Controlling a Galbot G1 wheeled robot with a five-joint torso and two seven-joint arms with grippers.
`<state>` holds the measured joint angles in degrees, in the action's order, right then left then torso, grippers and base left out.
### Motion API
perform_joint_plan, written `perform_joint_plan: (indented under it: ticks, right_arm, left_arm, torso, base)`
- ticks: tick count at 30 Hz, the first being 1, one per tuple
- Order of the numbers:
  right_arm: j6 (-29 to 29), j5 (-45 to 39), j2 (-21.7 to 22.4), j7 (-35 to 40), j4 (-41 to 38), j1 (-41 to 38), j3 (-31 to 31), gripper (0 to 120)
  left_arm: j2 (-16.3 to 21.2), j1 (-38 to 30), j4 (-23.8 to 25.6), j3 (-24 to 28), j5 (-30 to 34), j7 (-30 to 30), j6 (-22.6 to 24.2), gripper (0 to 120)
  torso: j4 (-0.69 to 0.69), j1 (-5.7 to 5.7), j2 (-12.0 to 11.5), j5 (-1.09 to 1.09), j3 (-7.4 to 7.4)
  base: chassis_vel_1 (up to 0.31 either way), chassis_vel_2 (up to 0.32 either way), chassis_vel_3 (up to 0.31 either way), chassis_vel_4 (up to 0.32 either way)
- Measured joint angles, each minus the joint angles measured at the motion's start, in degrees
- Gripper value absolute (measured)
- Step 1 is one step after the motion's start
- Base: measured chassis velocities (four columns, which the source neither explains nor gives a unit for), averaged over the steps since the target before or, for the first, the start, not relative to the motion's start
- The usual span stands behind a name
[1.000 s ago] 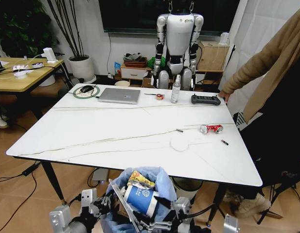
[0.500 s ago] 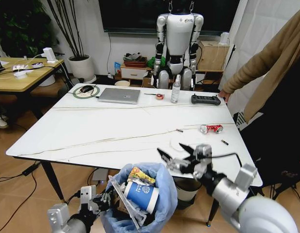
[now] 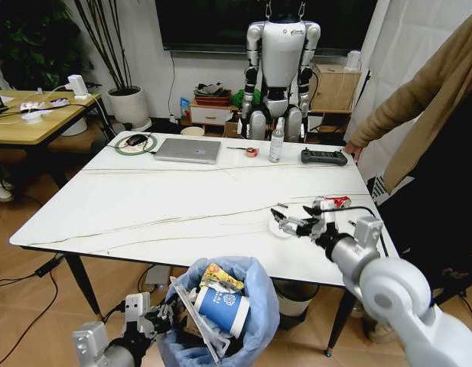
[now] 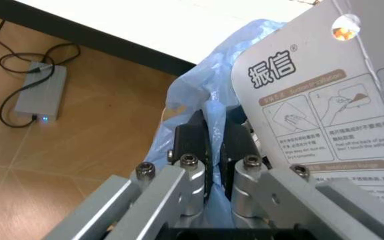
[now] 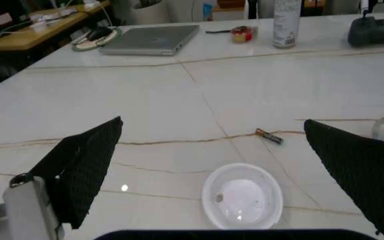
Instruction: Pick up the trash bin and place the trash from the table into it.
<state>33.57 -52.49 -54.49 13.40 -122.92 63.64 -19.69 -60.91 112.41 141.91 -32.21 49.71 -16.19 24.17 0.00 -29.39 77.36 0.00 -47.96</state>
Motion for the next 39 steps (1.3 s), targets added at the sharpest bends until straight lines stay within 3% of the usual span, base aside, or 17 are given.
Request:
perform_joint_plan:
  ticks: [9,15,29,39]
  right_arm:
    - [-2.20,3.11,2.19,-10.00,14.61,-1.28,-6.45,100]
    - [-4.71,5.05,4.22,-16.20,20.30,0.68,-9.64,100]
    - [-7.76,8.87,4.88,-20.04,31.06,-0.24,-9.81,100]
    - [-8.72,10.37,4.70,-20.65,33.64,-0.23,-9.62,100]
  left_arm:
    - [-0.05,-0.29,0.02,-0.45,0.18,-0.03,-0.03,0]
    - [0.02,-0.86,-0.15,-0.53,0.58,-0.20,-0.03,0]
    - [0.02,-1.05,-0.29,-0.61,0.90,-0.32,0.01,0]
    - [0.00,-1.13,-0.29,-0.64,0.98,-0.39,0.05,0]
  torso:
    - [0.00,0.00,0.00,0.00,0.01]
    - [-0.02,0.00,0.00,0.01,0.01]
    - [0.00,0.00,0.00,0.00,0.01]
    - [-0.01,0.01,0.00,0.00,0.01]
  base:
    - [0.000,0.000,0.000,0.000]
    - [0.000,0.000,0.000,0.000]
    - [0.000,0.000,0.000,0.000]
    - [0.000,0.000,0.000,0.000]
